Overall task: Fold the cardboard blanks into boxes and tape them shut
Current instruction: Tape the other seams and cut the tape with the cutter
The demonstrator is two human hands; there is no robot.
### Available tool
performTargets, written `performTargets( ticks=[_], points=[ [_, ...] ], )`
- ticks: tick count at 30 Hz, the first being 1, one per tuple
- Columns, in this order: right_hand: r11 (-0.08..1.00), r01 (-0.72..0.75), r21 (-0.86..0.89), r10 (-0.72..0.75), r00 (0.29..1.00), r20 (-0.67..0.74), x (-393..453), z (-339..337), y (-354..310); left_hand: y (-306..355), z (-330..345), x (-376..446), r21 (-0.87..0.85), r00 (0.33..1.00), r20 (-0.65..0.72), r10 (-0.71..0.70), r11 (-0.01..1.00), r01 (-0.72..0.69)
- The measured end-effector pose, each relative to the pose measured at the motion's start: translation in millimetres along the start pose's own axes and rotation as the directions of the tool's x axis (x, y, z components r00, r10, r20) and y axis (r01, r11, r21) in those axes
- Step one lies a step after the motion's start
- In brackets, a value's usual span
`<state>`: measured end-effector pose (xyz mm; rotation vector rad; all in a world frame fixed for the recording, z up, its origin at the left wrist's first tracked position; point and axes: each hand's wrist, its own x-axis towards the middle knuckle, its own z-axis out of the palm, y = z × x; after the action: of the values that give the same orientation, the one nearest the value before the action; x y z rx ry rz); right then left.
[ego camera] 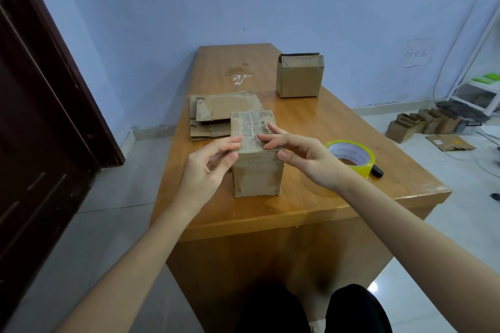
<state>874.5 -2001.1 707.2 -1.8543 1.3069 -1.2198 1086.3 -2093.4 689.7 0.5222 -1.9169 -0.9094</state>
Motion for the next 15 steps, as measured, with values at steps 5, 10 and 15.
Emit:
performTargets(
  ticks=[5,10,15],
  points=[
    [0.983,-0.145,0.108,0.149,0.988,-0.027,22,-24,-16,1,1,-4,-0.06,0.999,-0.039,-0.032,0.998,0.029],
    [0.923,-0.295,-0.246,0.239,0.942,-0.234,81,-44,-22,11,13,0,0.029,0.99,-0.114,-0.081,0.996,0.085],
    [0.739,-0.329,-0.588,0.377,0.925,-0.044,111,-33,-18,13,9,3,0.051,0.988,-0.066,-0.143,0.988,0.146]
  ],
)
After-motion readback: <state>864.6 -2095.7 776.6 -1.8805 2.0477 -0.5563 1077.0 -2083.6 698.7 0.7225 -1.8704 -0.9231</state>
